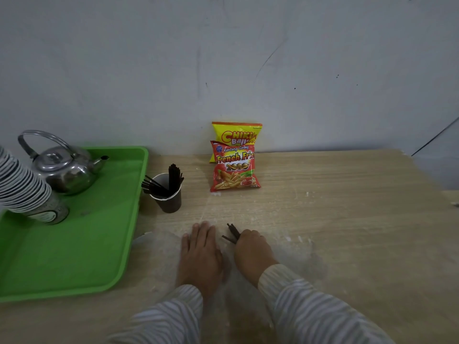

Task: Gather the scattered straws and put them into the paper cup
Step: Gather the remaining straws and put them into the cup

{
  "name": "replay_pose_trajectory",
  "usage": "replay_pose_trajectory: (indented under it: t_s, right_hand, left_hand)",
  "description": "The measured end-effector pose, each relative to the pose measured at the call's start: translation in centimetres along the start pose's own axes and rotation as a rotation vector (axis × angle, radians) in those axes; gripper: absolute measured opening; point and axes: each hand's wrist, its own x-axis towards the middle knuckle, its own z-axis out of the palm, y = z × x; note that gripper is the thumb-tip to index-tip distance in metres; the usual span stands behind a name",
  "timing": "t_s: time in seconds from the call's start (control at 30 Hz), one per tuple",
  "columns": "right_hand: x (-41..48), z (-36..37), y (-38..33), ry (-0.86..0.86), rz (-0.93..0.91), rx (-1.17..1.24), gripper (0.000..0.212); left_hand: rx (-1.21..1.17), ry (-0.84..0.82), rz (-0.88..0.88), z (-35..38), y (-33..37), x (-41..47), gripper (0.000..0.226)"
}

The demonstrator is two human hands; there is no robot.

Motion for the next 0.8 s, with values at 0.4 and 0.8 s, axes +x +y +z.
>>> replay_pose_trajectory:
  t_s: [0.4, 0.8]
  right_hand:
    - [1.9, -0.2, 1.0, -0.046, -0.072, 0.018, 0.026]
    - [2.2, -2.3, 3.1, -0.165, 0.247, 1.211, 0.01]
  left_hand:
    - [0.008, 0.0, -0.007, 0.5, -0.2, 0.2, 0.053]
    - [0.032, -0.02, -0.019, 0.2, -0.1, 0.1, 0.055]
